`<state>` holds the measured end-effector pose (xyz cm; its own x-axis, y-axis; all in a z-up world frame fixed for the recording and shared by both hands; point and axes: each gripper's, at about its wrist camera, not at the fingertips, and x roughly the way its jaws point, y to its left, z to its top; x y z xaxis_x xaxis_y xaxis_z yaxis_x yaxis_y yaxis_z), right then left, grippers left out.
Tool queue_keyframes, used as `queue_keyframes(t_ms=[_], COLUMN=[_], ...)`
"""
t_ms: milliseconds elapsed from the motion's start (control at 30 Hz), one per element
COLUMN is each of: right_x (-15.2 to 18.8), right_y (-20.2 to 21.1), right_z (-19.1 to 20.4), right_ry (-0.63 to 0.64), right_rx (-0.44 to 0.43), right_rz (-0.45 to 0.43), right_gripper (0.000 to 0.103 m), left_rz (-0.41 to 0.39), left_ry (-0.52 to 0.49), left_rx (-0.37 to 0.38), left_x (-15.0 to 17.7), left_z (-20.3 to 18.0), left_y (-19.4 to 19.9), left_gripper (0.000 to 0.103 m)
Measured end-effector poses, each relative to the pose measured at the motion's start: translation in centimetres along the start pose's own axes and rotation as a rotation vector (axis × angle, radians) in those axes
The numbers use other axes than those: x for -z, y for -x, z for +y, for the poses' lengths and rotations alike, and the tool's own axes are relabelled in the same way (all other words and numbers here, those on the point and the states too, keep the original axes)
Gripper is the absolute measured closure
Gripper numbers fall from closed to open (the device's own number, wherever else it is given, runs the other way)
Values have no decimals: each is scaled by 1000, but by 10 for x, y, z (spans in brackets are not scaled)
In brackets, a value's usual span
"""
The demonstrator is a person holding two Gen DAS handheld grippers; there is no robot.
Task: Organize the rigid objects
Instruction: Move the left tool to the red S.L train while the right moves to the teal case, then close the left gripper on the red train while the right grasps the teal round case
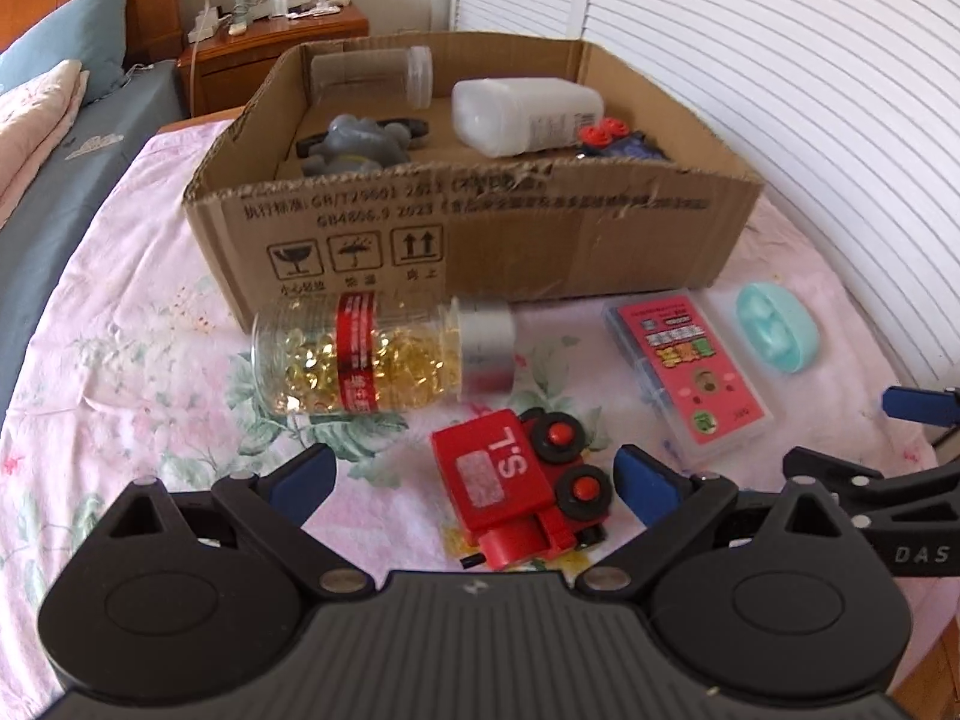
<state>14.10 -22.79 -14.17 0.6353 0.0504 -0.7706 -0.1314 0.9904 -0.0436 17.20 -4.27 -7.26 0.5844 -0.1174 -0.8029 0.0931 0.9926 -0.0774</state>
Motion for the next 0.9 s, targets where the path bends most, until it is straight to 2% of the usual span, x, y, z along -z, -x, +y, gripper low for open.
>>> queue_keyframes(t_ms=[233,533,633,700,767,867,900], right_x=[4,8,6,4,0,-7,-10], right_y=[-4,-3,-4,-5,-5,-5,-5], right_z=[2,0,-2,-2,-2,-3,-3], right_ry=[-3,-12,-8,4,20,52,60], right_rx=[10,-1,-11,-15,-15,-7,-13], right_rz=[6,-7,1,15,28,8,0], right_gripper=[0,0,0,0,0,3,8], left_rz=[-8,-18,-30,-42,-48,-52,-53], left_ry=[-36,12,-5,-26,-40,-43,-43], left_rx=[-39,-84,-68,-52,-41,-38,-37], left_x=[7,20,21,20,20,20,20], left_z=[0,31,27,23,21,20,20], left_y=[-4,8,10,11,13,12,12], left_gripper=[3,3,11,23,29,30,30])
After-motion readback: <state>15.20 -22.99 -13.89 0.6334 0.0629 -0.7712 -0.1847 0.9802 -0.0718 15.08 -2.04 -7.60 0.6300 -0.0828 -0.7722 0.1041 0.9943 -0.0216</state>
